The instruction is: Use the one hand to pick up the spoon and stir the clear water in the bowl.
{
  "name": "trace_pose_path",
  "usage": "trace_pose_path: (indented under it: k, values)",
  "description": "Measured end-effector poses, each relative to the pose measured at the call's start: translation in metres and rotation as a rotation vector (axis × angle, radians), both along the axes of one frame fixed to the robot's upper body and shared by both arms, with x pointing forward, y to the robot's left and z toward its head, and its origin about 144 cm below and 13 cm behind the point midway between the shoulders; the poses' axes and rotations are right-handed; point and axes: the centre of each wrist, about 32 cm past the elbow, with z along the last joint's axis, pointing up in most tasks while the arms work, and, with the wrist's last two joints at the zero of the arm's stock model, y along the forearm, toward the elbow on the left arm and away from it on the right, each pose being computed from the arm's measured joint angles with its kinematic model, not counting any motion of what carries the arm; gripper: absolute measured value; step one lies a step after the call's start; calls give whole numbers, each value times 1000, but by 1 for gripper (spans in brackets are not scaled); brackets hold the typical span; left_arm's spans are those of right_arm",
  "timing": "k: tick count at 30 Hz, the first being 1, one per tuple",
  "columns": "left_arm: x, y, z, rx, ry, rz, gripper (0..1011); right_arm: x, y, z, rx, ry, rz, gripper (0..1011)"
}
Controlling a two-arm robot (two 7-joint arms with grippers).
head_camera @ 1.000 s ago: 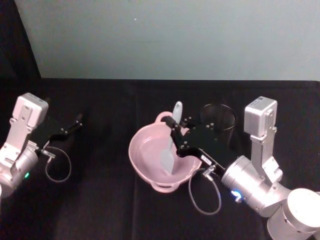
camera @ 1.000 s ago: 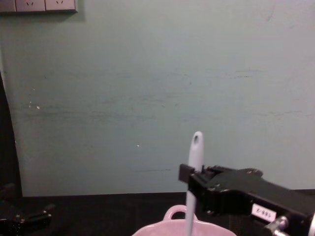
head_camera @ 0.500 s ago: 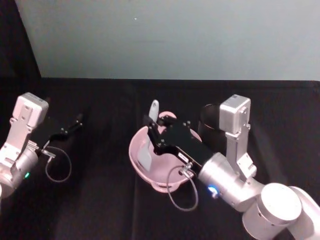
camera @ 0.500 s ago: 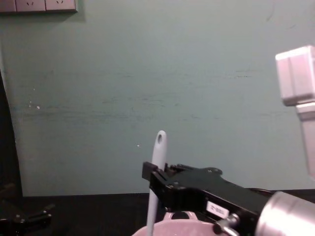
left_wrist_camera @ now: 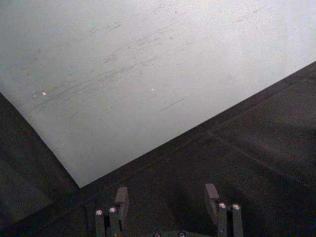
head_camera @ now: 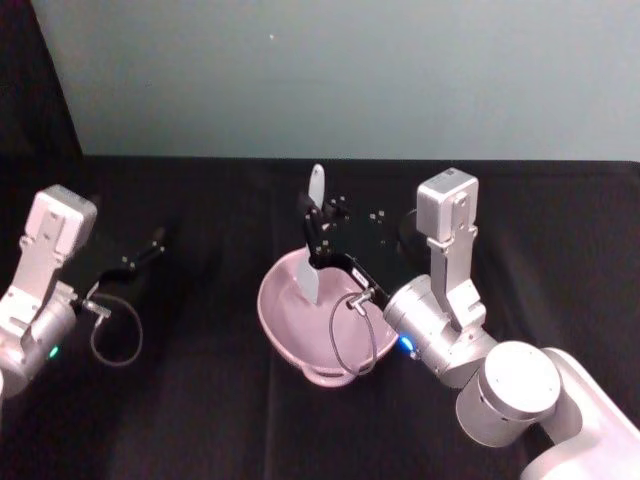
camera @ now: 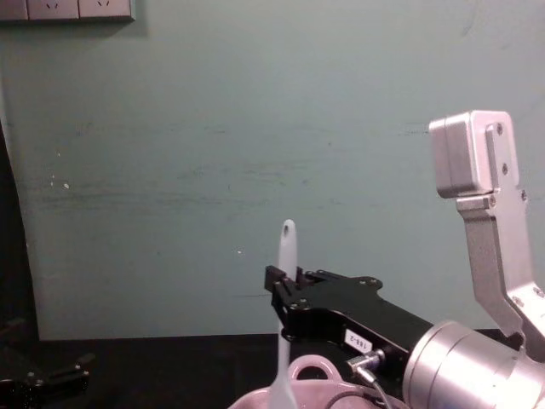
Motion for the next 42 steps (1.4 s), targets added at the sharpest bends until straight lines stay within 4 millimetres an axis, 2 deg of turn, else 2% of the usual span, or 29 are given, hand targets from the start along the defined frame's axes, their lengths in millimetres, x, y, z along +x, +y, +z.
trace_pose_path:
  k: [6,16,27,36,42]
  values:
    - [0,0,0,0,0,0,1011,3,-6,-1,-21,-29,-51,120]
    - [0,0,0,0,0,0,1011,-3,-28,3,-59,-42,-107,120]
    - [0,0,0,0,0,0,1011,-30,-47,13,-82,22,-50,120]
    - [0,0,0,0,0,0,1011,-53,-43,19,-18,107,63,120]
    - [0,0,0,0,0,0,1011,-52,-30,17,19,100,87,120]
